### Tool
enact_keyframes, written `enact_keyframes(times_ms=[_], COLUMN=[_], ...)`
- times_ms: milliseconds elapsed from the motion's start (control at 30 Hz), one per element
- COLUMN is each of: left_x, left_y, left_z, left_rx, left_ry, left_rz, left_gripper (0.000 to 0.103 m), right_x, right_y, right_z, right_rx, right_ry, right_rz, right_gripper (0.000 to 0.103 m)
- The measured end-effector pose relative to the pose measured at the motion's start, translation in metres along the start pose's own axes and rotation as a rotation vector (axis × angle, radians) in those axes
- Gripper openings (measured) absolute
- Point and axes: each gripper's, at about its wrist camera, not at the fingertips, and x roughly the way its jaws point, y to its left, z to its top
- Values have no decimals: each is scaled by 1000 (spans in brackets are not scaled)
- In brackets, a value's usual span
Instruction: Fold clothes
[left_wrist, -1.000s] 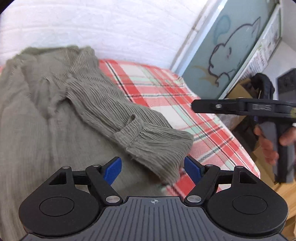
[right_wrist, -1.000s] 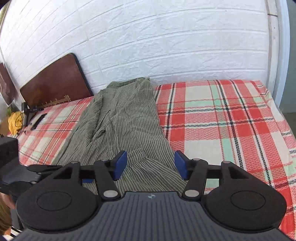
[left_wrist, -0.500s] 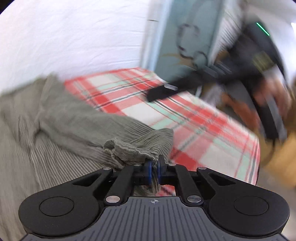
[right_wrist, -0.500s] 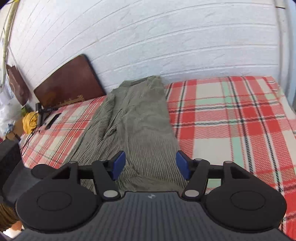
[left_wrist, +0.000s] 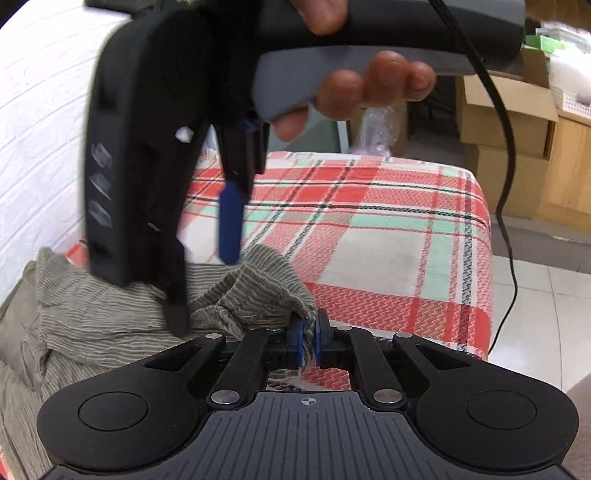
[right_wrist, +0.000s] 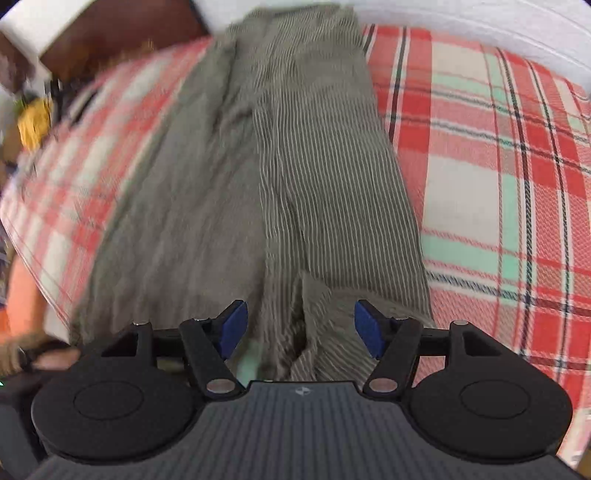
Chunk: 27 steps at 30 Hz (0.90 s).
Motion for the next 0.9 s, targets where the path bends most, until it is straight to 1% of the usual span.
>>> enact_keyframes(times_ms=[33, 67, 100, 133, 200, 233, 300, 333, 367, 433, 500, 533, 600, 633, 700, 800, 900], left_x=[0, -1, -2, -3, -10, -16, -31, -39, -44, -49, -45, -43, -36, -32, -25, -26, -33], left_y=[-1, 0, 2, 4, 9, 15, 31, 41, 52, 70, 84, 91, 98, 100, 100, 99, 104], left_z=[-1, -2, -3, -4, -9, -12, -20, -25, -32, -48, -64, -72, -86, -90, -94, -98, -110], left_rx=[-2, -11, -25, -39, -73, -111, -234, -325, -425, -635, -853, -962, -1139, -1195, -1245, -1289, -1369], left_ry=[-2, -3, -3, -2, -15, -24, -49, -65, -75, -86, -97, -102, -116, -121, -128, -165, -225], left_rz=[-1, -2, -4, -7, 15, 25, 18, 5, -26, -118, -241, -303, -382, -404, -418, -402, -408], left_gripper=[2, 2, 2, 2, 8, 33, 50, 66, 72, 72, 72, 72, 73, 73, 72, 73, 76], right_x=[4, 7, 7, 6, -7, -16, -37, -47, -56, -69, -76, -78, -77, -76, -74, -70, -67], right_y=[0, -3, -6, -10, -13, -15, -21, -24, -28, -36, -37, -37, -40, -41, -42, -44, -52], right_z=[-3, -6, -9, -12, -20, -25, -39, -47, -56, -74, -95, -105, -123, -127, -134, -142, -149], right_rx=[-8, 0, 22, 47, 74, 99, 168, 207, 257, 362, 429, 455, 508, 527, 556, 587, 632], right_ry=[27, 47, 48, 42, -32, -85, -199, -259, -324, -444, -552, -598, -666, -686, -713, -734, -760], right_rz=[-17, -18, -8, 5, 22, 42, 88, 115, 151, 209, 239, 254, 307, 329, 355, 360, 350], right_gripper=[62, 28, 10, 10, 9, 9, 9, 10, 10, 10, 10, 10, 10, 10, 10, 10, 10])
